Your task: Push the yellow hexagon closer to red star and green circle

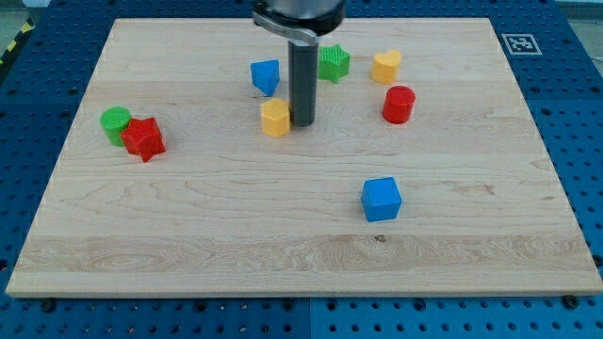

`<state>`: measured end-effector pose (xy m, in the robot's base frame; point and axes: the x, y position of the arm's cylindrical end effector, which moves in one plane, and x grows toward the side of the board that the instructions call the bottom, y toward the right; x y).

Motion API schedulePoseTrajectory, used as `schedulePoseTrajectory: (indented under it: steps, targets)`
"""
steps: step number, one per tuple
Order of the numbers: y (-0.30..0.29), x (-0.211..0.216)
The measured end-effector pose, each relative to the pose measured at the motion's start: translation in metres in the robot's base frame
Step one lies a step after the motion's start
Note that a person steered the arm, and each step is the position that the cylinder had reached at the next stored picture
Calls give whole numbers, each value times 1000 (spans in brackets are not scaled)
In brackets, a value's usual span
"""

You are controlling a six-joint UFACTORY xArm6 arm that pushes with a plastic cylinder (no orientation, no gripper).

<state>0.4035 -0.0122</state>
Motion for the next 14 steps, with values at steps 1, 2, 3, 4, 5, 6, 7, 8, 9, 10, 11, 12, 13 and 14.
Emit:
schedulePoseTrajectory:
  steps: [1, 2, 3, 4, 5, 6, 7, 8, 9, 10, 11, 12, 13, 14]
  targets:
    - [-16, 0]
    - [-33, 0]
    - [-55, -1]
    - [-74, -5]
    - [-89, -9]
    - [-102, -10]
    - [-103, -10]
    - [-80, -10]
    - [-70, -10]
    - [-71, -5]
    - [-72, -1]
    - [-72, 2]
    - [-76, 11]
    - [-77, 14]
